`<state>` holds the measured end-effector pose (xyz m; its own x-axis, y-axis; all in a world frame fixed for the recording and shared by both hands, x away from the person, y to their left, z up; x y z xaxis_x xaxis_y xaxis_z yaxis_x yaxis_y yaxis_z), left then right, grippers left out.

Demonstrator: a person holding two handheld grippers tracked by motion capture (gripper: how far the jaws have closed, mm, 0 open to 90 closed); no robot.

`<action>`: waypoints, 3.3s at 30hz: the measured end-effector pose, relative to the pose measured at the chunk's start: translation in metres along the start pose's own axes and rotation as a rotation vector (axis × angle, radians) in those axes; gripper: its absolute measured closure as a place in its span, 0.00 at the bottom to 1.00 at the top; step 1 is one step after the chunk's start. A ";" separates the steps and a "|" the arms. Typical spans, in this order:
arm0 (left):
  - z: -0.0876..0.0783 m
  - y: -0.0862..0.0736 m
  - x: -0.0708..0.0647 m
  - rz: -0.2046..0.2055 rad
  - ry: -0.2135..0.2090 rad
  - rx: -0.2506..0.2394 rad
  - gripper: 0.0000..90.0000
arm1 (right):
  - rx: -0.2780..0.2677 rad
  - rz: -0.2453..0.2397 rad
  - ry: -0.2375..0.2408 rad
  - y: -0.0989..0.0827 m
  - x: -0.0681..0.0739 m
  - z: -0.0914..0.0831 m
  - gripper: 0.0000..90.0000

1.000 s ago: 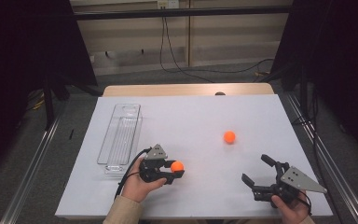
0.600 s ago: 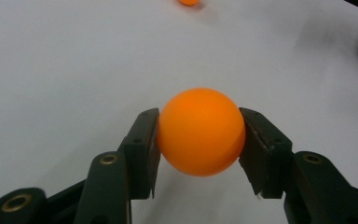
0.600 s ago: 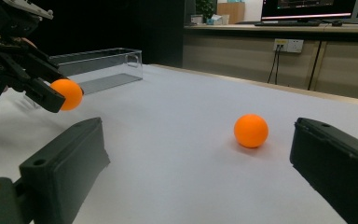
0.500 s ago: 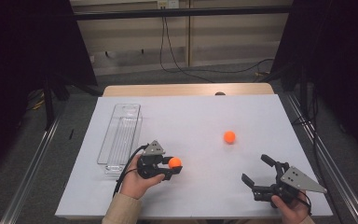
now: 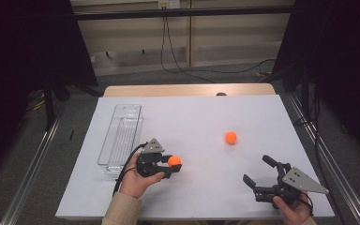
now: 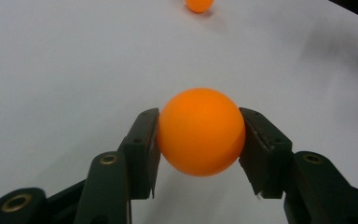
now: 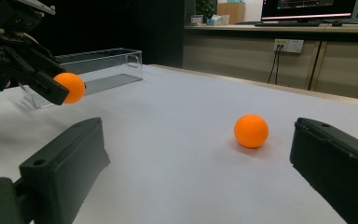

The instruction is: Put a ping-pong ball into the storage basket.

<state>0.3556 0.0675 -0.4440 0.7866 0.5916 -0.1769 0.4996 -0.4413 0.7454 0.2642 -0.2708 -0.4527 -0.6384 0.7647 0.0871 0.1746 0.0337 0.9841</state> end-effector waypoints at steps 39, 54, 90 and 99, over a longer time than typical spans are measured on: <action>-0.009 0.007 0.016 -0.037 0.064 -0.014 0.56 | 0.001 0.002 0.000 0.000 0.000 0.000 0.03; -0.018 0.010 0.023 -0.046 0.084 -0.032 0.56 | 0.007 0.004 -0.001 -0.001 0.000 0.001 0.03; -0.037 0.014 0.040 -0.097 0.127 -0.061 0.56 | 0.001 0.015 -0.006 -0.001 -0.002 0.000 0.02; -0.042 0.014 0.045 -0.112 0.141 -0.067 0.56 | 0.001 0.016 -0.005 -0.001 -0.002 0.000 0.02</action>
<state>0.3830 0.1158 -0.4145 0.6660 0.7256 -0.1728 0.5523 -0.3241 0.7681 0.2649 -0.2723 -0.4535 -0.6317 0.7685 0.1016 0.1853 0.0225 0.9824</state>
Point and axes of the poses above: each handheld gripper's, and its own axes: z roughly forward along the jaws, y roughly out of its top, x roughly to its left, the point moved 4 cm from there along z, roughly forward along the jaws, and after that the axes turned 6 degrees about y, right-handed, at the moved point
